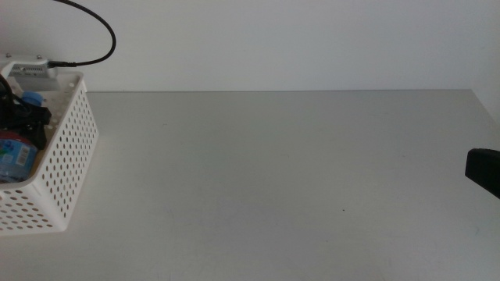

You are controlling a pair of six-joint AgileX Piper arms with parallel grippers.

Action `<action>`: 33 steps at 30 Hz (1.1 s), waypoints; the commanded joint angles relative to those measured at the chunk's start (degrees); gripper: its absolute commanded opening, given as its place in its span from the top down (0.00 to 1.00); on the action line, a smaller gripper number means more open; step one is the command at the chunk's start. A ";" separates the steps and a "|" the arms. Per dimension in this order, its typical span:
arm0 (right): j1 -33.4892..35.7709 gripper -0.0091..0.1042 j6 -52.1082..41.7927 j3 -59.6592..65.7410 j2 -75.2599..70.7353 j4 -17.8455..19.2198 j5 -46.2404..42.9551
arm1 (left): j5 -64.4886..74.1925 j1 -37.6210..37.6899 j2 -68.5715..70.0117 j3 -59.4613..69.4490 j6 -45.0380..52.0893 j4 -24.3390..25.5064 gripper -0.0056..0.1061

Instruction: Use arms to grab the bottles and put them into the dustbin to the left of the table.

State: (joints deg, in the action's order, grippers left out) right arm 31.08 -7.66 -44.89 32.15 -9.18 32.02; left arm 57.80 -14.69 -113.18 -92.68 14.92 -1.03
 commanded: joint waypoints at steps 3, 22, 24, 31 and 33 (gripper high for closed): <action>0.02 0.38 -0.85 -1.31 0.08 0.09 -4.54 | -0.58 0.38 3.55 -3.23 -2.56 -2.72 0.11; 0.02 0.38 -0.85 -1.31 0.08 0.09 -4.54 | 10.24 7.47 16.08 -5.57 -9.08 4.13 0.11; 0.02 0.38 -0.85 -1.31 0.08 0.09 -4.54 | 10.64 8.63 17.86 -5.57 -9.25 3.69 0.11; 0.02 0.38 -0.85 -1.31 0.08 0.09 -4.54 | 7.83 13.01 27.34 -2.31 -8.64 0.58 0.11; 0.02 0.38 -0.85 -1.31 0.08 0.09 -4.54 | 5.14 14.63 31.37 0.64 -7.62 0.16 0.11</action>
State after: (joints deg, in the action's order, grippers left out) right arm 31.12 -7.66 -44.89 32.15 -9.18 32.02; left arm 66.77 -1.16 -86.33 -92.10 7.07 0.00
